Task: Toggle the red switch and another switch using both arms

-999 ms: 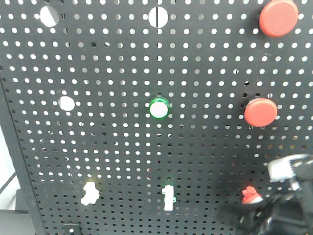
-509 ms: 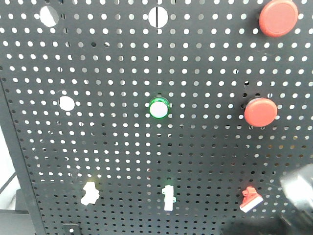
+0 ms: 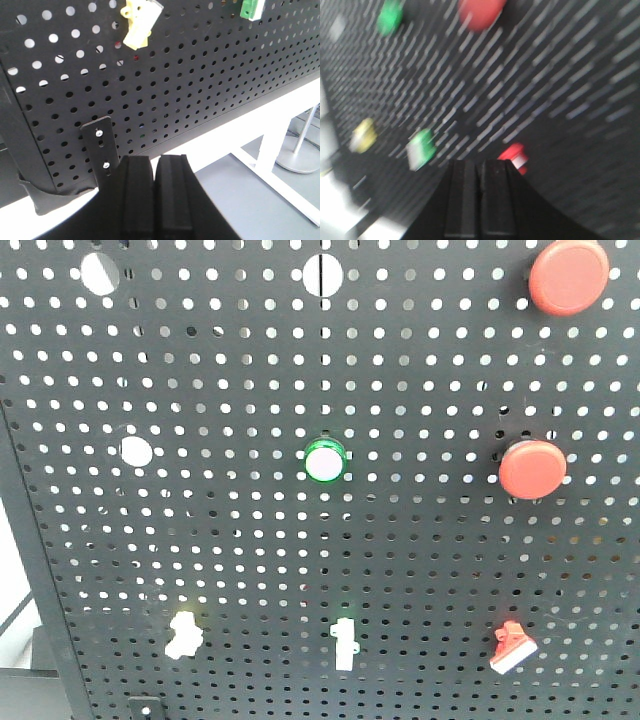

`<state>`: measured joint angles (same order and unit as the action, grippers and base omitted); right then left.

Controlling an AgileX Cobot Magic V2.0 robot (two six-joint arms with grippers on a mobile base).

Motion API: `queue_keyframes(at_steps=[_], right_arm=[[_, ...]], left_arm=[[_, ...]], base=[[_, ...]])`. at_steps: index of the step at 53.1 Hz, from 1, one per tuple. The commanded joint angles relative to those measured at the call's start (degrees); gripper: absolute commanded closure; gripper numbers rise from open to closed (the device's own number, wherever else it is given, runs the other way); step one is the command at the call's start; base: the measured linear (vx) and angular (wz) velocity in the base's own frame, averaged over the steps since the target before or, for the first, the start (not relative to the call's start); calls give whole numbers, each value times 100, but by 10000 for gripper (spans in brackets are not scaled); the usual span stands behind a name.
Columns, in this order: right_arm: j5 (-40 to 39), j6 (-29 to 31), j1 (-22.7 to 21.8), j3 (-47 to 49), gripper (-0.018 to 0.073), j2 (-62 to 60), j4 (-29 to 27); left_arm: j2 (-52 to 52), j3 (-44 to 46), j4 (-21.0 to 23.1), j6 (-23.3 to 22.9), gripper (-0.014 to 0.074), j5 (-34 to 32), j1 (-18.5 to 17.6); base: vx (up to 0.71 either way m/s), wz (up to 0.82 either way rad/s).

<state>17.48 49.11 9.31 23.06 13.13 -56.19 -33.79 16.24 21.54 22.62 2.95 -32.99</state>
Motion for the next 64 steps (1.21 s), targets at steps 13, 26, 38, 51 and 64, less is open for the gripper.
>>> queue_keyframes(at_steps=[13,26,38,51,64], right_arm=[[-648,-330,-21,148,566,263,808],[-624,-330,-21,148,566,263,808],[-623,-326,-21,148,566,263,808],[-623,-325,-21,148,566,263,796],[-623,-325,-21,148,566,263,796]], left_arm=[[4,152,25,-10,594,-489,-22],[4,152,25,-15,594,-494,-22],[4,152,25,-15,594,-499,-22],[642,-829,-115,-65,594,-1641,145],[2342,-1878,-809,-983,594,-1604,1551]], base=[[0,0],[0,0],[0,0],[0,0],[0,0]])
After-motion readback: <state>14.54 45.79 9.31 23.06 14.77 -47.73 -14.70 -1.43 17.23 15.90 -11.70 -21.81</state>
